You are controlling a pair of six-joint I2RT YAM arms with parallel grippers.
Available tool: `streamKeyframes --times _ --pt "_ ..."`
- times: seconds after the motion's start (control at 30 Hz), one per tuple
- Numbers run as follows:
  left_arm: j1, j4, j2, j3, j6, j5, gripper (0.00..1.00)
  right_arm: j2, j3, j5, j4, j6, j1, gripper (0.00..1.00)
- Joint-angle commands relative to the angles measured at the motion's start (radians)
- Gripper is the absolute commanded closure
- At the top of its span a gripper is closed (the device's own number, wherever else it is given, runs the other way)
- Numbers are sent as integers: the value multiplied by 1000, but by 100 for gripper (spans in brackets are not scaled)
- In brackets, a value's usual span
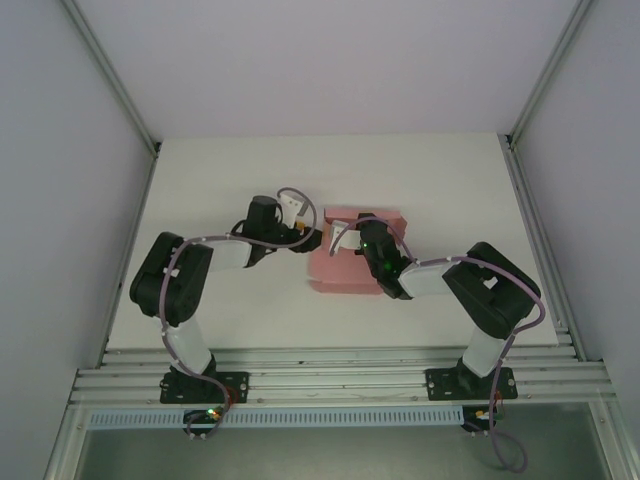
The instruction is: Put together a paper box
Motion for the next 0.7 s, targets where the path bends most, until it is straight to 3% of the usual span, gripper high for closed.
streamKeyframes --times 0.0,0.37,0.67 --pt "-29 89 -33 -44 19 20 27 -18 -15 15 -53 38 14 100" --pt "-20 74 -101 -118 57 11 27 -25 -16 31 -77 34 18 100" --pt "-23 46 -7 14 62 101 29 -17 -10 30 -100 44 31 100"
